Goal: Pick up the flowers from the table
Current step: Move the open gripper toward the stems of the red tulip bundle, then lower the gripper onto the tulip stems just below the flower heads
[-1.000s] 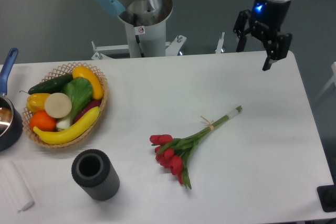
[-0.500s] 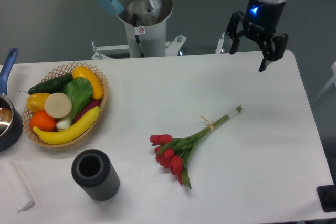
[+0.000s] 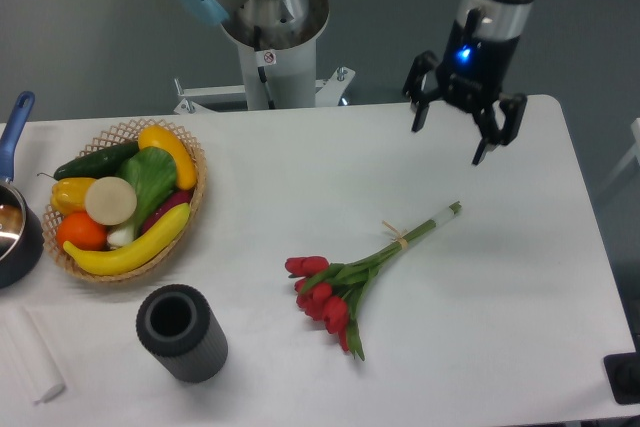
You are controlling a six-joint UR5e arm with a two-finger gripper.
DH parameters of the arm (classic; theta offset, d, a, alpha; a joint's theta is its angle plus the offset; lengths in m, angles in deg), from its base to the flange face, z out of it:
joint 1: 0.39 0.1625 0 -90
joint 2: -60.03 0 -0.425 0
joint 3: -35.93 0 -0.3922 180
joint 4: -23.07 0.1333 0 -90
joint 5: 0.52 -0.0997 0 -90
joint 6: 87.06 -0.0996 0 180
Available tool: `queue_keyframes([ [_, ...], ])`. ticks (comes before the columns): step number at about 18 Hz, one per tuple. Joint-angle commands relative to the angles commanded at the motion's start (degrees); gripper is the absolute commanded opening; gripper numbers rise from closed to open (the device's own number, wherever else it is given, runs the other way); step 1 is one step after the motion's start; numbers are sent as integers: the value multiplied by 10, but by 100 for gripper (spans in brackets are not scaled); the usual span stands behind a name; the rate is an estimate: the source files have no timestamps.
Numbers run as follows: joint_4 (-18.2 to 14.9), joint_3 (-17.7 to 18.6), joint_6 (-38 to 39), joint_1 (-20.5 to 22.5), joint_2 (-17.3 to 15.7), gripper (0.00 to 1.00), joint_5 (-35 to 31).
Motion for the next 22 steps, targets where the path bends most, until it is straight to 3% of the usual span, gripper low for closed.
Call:
queue_keyframes([
  [6, 63, 7, 93, -39, 36, 100, -2],
  [11, 81, 14, 102, -58, 63, 100, -4],
  [19, 167, 40, 100, -81, 105, 100, -68],
  [22, 179, 38, 95, -98, 133, 100, -114],
])
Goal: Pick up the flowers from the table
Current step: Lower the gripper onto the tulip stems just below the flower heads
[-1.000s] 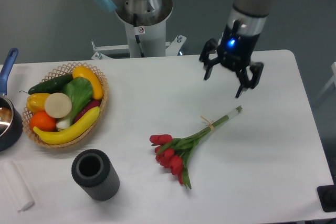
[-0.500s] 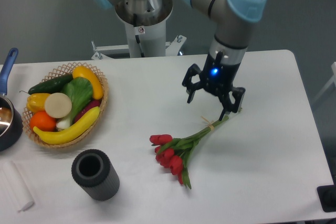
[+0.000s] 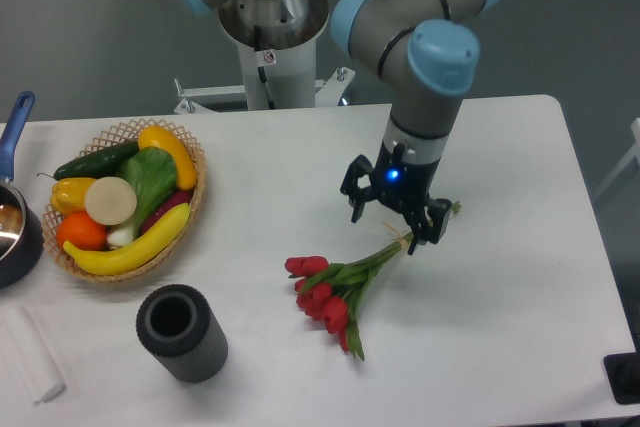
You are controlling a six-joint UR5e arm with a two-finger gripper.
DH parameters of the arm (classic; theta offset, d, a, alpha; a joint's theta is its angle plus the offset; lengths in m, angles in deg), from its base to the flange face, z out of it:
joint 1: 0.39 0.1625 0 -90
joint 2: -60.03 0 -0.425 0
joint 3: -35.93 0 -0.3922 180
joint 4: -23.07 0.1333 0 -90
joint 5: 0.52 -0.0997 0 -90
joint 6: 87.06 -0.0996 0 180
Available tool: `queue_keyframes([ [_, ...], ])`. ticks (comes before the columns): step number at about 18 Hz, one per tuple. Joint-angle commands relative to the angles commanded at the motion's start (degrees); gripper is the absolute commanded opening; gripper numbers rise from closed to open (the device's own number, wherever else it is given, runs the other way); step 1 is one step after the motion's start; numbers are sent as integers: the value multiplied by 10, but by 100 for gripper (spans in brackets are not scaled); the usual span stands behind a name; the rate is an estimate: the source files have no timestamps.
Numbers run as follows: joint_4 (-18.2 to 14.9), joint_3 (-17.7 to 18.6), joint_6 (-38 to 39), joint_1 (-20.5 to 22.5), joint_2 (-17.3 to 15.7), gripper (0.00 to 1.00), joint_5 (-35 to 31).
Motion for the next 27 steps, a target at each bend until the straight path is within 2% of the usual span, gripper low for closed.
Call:
queue_keyframes([
  [5, 3, -7, -18, -8, 25, 100, 0],
  [8, 3, -1, -58, -7, 36, 100, -1],
  [12, 3, 6, -71, -10, 60, 100, -4],
  [27, 10, 15, -76, -21, 82, 100, -33],
])
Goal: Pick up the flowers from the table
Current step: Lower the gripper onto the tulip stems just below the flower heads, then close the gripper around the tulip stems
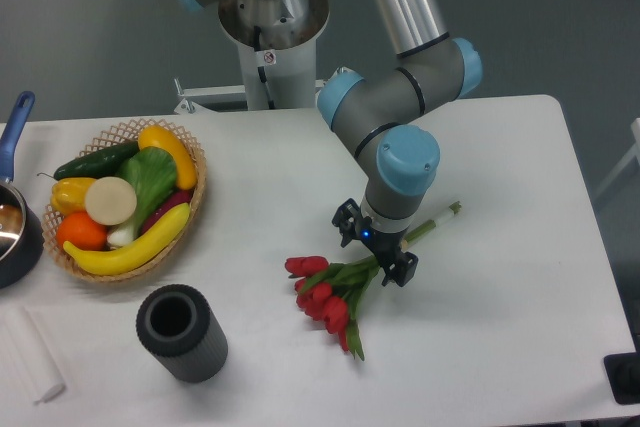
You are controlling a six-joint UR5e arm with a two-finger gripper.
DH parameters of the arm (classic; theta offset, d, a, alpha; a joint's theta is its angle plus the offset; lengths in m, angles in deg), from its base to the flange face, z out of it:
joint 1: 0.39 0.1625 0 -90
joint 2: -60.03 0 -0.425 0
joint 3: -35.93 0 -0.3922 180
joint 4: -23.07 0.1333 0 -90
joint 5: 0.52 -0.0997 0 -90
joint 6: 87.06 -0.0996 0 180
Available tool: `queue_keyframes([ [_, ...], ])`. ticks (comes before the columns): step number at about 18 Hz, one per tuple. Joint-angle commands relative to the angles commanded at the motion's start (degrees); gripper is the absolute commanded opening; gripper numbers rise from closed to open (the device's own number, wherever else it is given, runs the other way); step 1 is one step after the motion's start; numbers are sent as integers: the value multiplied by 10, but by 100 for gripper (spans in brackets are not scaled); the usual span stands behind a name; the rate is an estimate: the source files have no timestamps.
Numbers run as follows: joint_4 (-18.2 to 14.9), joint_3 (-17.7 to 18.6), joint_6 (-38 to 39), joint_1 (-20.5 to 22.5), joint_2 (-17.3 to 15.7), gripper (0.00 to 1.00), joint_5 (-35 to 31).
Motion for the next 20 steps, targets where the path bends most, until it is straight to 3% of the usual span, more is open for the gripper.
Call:
queue_keyframes([
  [6, 3, 1, 4, -7, 2, 97, -11],
  [12, 3, 1, 5, -7, 1, 85, -11],
  [20, 11, 3, 22, -9, 1, 58, -11],
])
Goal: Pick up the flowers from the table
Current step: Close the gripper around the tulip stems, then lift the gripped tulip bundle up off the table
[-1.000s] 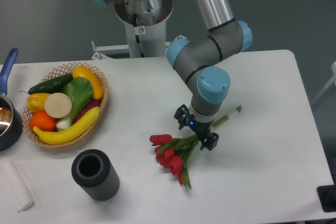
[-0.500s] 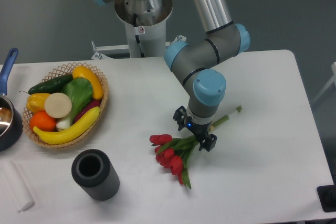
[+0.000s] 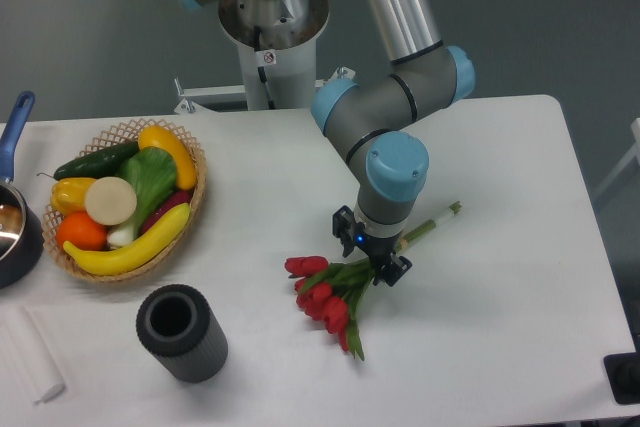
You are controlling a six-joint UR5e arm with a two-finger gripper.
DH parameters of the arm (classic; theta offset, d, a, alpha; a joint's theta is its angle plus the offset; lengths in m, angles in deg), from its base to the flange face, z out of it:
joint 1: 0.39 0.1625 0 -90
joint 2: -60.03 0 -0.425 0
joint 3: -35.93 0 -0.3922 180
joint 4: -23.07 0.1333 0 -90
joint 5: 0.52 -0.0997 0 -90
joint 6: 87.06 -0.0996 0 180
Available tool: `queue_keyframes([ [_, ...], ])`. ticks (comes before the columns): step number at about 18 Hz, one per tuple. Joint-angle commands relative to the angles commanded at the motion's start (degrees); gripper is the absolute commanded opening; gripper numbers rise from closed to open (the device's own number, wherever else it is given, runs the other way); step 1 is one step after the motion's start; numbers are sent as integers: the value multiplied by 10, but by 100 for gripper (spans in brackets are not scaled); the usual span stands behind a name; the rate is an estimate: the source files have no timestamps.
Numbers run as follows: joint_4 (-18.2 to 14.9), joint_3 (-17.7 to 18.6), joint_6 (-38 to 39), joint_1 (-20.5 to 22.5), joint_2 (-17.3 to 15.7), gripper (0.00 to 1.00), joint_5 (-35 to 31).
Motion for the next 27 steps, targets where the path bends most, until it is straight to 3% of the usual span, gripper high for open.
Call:
queue_keyframes([
  [8, 0, -2, 9, 1, -4, 36, 2],
  [21, -1, -26, 8, 3, -11, 33, 5],
  [27, -2, -47, 9, 10, -27, 33, 48],
])
